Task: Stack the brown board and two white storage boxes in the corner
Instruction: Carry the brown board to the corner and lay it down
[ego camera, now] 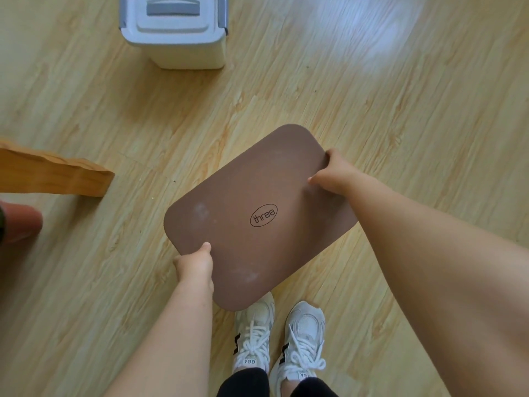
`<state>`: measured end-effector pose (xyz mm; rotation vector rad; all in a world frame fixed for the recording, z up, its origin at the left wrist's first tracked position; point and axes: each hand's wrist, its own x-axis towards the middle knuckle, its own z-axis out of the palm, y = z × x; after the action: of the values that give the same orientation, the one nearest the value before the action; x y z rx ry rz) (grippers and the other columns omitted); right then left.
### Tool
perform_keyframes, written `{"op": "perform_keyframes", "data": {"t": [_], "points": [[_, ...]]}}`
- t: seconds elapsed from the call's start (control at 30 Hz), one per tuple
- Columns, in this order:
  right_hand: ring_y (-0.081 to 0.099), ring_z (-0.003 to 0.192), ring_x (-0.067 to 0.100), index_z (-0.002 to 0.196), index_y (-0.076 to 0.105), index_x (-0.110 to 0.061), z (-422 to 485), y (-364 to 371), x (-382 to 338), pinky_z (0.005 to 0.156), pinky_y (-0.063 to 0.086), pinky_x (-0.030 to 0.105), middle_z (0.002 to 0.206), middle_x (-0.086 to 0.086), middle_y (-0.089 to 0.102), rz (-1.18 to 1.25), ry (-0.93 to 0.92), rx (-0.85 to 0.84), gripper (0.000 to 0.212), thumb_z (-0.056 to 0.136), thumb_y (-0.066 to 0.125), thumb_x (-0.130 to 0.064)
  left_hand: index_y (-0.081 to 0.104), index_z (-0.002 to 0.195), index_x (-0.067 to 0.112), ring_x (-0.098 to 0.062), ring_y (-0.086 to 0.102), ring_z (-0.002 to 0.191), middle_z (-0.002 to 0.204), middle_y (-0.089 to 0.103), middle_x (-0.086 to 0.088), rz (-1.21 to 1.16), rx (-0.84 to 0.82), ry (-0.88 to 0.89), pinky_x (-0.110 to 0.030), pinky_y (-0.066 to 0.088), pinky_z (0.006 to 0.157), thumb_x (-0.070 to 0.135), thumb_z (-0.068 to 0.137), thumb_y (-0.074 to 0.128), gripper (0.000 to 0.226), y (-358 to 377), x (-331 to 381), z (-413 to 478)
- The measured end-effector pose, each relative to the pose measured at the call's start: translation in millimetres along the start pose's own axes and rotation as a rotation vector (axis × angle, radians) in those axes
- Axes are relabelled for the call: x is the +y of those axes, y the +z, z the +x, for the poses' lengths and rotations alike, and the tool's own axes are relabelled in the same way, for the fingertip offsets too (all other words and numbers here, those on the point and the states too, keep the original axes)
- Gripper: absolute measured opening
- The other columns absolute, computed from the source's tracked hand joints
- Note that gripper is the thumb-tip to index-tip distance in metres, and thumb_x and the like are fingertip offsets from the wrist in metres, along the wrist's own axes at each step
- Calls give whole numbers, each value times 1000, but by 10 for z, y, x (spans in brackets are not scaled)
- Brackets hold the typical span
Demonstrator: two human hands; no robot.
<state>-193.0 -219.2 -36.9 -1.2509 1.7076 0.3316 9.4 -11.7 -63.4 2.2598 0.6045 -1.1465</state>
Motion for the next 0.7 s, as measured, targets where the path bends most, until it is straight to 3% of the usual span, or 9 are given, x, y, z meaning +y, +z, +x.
{"op": "perform_keyframes", "data": {"t": [0.13,0.27,0.4,0.6,0.7], "points": [[51,118,33,142,32,-12,-215,-192,57,82,37,34,133,13,51,54,24,32,63,87,64,-16,41,138,7,-34,56,123,138,55,-12,42,14,81,-48,45,103,18,90,66,54,-44,163,-218],[49,102,30,142,32,-12,-575,-483,68,81,37,34,132,13,50,128,54,48,63,87,64,-14,44,135,5,-33,58,119,133,58,-12,70,16,159,-45,46,102,16,89,68,53,-161,395,-635],[51,121,35,143,30,-12,-1121,-901,24,85,37,35,137,15,49,218,90,72,64,88,65,-13,49,132,9,-33,61,113,128,62,-9,121,-14,225,-46,48,100,21,86,70,53,-370,703,-1171],[54,112,34,135,35,-12,-2044,-1608,-89,89,42,39,119,10,51,387,127,131,59,86,67,-10,54,126,11,-33,64,103,119,66,-8,190,-49,383,-45,51,95,26,83,71,48,-660,1286,-2195],[53,99,32,127,36,-12,-2505,-1944,-133,87,43,40,112,10,51,482,140,183,53,84,67,-8,55,123,11,-32,63,97,116,65,-7,202,-68,459,-42,52,92,27,83,71,46,-793,1556,-2772]]}}
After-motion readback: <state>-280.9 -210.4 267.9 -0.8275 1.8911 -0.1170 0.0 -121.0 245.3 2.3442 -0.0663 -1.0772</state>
